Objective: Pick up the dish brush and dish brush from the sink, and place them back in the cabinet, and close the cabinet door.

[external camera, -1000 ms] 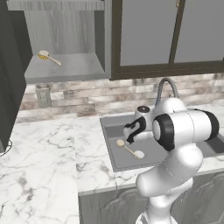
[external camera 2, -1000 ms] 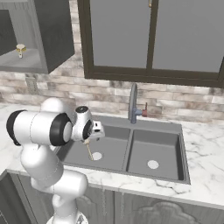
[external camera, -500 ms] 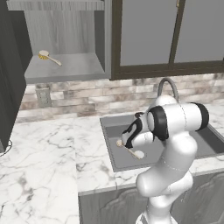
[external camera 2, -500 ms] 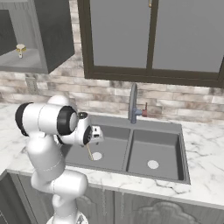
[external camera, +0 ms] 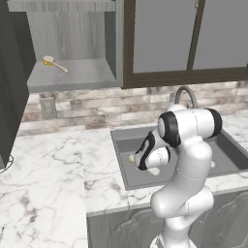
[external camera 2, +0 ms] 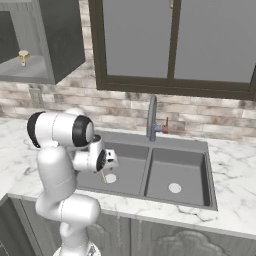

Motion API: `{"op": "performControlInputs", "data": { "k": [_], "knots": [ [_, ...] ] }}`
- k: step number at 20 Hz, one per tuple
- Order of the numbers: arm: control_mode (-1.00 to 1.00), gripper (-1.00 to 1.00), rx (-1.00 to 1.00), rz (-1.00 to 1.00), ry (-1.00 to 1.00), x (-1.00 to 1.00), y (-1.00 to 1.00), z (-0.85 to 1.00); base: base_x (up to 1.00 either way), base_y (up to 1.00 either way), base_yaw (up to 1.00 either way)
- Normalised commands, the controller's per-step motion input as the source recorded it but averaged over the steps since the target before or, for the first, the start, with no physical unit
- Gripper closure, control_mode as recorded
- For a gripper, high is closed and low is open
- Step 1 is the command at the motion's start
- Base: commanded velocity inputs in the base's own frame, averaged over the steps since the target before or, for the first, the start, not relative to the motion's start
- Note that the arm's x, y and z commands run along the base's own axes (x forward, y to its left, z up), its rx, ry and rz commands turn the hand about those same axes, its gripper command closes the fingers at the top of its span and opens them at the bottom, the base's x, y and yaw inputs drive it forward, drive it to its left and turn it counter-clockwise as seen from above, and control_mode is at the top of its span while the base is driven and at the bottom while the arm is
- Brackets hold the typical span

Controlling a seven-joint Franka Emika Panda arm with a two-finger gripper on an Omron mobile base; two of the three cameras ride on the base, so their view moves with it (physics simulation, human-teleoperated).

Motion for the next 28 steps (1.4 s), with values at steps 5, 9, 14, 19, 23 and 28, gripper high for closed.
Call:
{"op": "performControlInputs", "data": {
  "k": [5,9,14,19,23,28],
  "knots": [
    [-1.0,-1.0,0.0,0.02,0.0,0.12,0.0,-0.28,0.0,0.0,0.0],
    [-1.0,-1.0,0.0,0.02,0.0,0.12,0.01,-0.26,0.0,0.0,0.0],
    [-1.0,-1.0,0.0,0.01,0.0,0.14,0.02,-0.25,0.0,0.0,0.0],
    [-1.0,-1.0,0.0,0.01,0.0,0.2,0.04,-0.23,0.0,0.0,0.0],
    [-1.0,1.0,0.0,0.0,0.0,0.2,0.05,-0.17,0.0,0.0,0.0],
    [-1.0,1.0,0.0,0.0,0.0,0.01,0.0,-0.01,0.0,0.0,0.0]
  ]
}}
